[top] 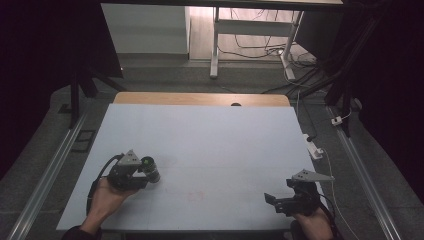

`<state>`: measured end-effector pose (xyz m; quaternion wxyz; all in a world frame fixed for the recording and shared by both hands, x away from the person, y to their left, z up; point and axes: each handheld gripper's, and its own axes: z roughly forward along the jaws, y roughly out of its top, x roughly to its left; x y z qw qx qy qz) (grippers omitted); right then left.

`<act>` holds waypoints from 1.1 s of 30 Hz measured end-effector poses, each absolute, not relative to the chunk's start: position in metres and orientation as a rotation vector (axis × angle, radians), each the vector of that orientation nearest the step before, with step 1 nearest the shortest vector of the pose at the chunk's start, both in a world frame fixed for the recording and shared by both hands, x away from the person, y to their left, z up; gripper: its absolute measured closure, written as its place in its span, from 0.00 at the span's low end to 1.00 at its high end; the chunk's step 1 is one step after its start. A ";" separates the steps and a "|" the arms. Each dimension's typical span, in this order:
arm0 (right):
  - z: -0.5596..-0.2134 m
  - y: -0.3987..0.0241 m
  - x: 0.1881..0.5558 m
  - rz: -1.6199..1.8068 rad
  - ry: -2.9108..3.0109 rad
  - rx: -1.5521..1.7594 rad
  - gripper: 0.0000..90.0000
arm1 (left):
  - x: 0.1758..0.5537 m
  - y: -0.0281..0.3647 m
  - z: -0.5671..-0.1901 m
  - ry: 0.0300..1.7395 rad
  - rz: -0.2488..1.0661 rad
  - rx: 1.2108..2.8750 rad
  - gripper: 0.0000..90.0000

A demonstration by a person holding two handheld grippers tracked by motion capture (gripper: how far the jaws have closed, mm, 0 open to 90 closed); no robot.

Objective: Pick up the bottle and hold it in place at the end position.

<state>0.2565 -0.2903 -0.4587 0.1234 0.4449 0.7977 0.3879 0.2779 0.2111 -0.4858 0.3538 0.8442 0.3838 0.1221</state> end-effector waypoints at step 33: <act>-0.459 -0.291 0.257 1.148 2.317 1.296 0.00 | 0.336 0.137 -0.450 0.966 0.302 2.167 0.60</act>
